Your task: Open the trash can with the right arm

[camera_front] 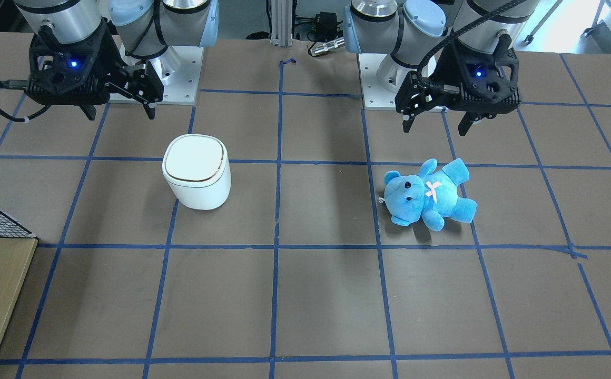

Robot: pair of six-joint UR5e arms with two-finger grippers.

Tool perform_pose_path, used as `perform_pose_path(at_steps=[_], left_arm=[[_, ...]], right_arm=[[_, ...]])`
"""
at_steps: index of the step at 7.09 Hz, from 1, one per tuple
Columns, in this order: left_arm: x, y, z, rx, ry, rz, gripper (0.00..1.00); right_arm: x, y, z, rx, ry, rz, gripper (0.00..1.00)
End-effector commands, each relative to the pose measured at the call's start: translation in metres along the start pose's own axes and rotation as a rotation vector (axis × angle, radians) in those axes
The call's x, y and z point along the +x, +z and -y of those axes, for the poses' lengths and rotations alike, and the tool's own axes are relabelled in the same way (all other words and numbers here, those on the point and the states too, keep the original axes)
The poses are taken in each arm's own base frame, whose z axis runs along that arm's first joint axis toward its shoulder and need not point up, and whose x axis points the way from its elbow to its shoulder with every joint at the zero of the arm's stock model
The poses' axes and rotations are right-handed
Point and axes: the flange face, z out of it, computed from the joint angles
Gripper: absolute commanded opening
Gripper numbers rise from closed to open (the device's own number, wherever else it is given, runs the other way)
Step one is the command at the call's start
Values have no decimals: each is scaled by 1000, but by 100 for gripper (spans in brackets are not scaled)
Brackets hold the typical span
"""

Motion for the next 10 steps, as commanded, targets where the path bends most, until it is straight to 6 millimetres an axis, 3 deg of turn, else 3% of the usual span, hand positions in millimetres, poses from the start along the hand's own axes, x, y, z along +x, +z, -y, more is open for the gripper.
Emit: perform_pose_path(at_steps=[1,5,6,7,8,9,10], left_arm=[[0,0,0,0,0,0,100],[0,0,0,0,0,0,100],[0,0,0,0,0,0,100],[0,0,0,0,0,0,100],[0,0,0,0,0,0,100],[0,0,0,0,0,0,100],[0,0,0,0,0,0,100]], right_arm=[[-1,0,0,-1,-2,0,100],[-4,-2,-3,1,15,0,100],[-8,1,-7,-3,91,15,98],[-11,4,-10,-14,95,13,61],[-18,7,-14,-26,87,10,32],[-36,23,-28,-66,133,5,2],[-49,40,-39,-93,132,4,0]])
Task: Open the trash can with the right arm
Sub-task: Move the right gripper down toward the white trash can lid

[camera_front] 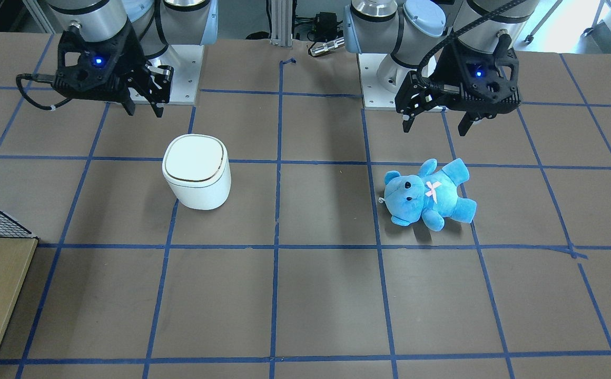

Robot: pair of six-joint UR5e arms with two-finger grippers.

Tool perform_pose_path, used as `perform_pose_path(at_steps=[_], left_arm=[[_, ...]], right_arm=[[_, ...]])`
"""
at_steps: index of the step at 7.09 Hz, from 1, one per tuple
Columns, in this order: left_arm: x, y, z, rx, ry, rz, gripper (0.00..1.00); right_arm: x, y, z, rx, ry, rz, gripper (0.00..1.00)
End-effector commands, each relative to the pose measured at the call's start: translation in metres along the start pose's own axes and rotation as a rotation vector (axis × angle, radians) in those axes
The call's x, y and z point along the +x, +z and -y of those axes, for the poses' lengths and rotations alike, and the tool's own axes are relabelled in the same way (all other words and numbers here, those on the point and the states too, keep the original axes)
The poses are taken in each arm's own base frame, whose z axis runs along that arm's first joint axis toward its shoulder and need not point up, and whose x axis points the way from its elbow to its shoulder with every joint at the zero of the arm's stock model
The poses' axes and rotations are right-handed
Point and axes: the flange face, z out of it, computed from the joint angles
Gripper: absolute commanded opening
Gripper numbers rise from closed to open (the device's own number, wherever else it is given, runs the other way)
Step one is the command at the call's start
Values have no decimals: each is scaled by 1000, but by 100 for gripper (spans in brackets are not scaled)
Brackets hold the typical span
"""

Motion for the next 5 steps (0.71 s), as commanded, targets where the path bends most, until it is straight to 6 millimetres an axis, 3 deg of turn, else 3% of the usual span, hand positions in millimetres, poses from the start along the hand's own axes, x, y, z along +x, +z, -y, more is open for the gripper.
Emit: perform_pose_path(at_steps=[1,2,5], left_arm=[[0,0,0,0,0,0,100],[0,0,0,0,0,0,100],[0,0,0,0,0,0,100]], right_arm=[[-16,27,-16,-45,15,-8,0],[-18,35,-12,-42,14,3,0],[-21,96,9,69,6,32,0]])
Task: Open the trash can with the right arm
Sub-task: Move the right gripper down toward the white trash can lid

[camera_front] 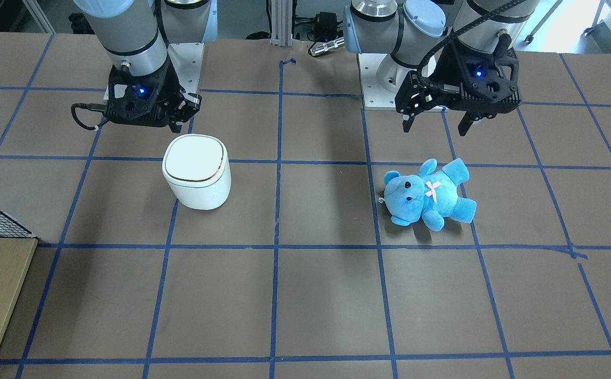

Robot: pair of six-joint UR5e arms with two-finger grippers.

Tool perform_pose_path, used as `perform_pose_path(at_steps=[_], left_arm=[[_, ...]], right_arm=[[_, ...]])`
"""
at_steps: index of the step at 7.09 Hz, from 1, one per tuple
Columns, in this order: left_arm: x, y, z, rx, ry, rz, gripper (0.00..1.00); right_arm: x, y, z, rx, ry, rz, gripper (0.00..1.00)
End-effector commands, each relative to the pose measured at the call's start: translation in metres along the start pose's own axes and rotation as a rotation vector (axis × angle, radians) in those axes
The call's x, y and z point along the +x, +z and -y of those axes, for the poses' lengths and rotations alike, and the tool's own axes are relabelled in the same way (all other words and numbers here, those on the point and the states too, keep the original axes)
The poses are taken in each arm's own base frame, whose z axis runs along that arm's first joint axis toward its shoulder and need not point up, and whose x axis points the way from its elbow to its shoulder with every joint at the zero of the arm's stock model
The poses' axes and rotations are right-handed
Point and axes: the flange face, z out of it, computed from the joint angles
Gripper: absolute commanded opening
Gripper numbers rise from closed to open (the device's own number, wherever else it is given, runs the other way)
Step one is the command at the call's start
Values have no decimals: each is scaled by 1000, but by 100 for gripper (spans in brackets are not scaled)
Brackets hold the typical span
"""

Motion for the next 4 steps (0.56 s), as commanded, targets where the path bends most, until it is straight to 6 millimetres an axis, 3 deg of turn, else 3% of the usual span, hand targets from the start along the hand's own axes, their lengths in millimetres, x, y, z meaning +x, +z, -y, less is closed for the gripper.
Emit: perform_pose_path(at_steps=[1,4], left_arm=[[0,0,0,0,0,0,100],[0,0,0,0,0,0,100]], right_arm=[[-2,40,20,66,2,14,0],[2,81,3,-26,-2,-4,0]])
